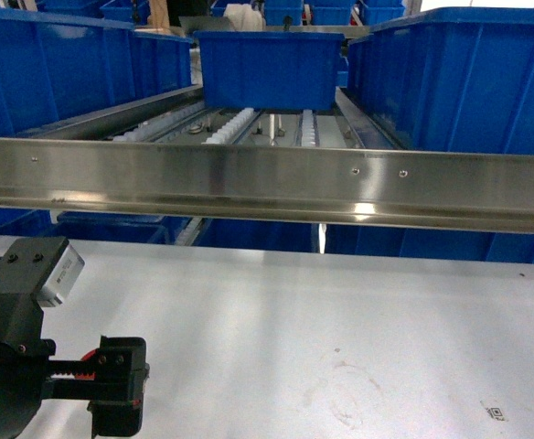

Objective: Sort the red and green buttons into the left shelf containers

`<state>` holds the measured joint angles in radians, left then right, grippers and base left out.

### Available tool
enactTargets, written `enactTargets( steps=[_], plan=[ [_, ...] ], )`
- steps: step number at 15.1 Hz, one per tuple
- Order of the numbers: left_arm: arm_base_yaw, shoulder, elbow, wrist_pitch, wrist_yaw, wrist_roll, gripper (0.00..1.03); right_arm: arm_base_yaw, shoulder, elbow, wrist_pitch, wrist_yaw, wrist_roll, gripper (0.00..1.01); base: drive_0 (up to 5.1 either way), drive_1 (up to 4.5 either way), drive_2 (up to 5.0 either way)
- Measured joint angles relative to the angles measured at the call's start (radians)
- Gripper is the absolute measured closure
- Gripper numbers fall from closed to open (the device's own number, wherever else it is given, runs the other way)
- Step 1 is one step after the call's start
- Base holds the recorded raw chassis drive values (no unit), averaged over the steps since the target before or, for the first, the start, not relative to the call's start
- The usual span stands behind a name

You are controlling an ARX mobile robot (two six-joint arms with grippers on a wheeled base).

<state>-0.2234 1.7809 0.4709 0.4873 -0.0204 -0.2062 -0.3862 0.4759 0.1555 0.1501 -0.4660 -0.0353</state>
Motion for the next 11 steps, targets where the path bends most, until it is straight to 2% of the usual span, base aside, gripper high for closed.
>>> enactTargets(
  steps=[3,5,7,11],
  plan=[
    [0.027,0.064,-0.014,0.098,0.014,0.014,0.05,0.000,0.000,0.000,0.000,0.000,0.000,0.72,0.0,0.00,0.0],
    [0.037,0.103,-0.015,0.179,0.037,0.048,0.05,0.000,0.000,0.000,0.000,0.000,0.000,0.72,0.0,0.00,0.0],
    [0.027,0.126,-0.014,0.204,0.074,0.066,0.05,0.000,0.000,0.000,0.000,0.000,0.000,0.72,0.0,0.00,0.0],
    [0.002,0.154,-0.012,0.241,0.080,0.087,0.05,0.000,0.000,0.000,0.000,0.000,-0.001,0.72,0.0,0.00,0.0]
  ],
)
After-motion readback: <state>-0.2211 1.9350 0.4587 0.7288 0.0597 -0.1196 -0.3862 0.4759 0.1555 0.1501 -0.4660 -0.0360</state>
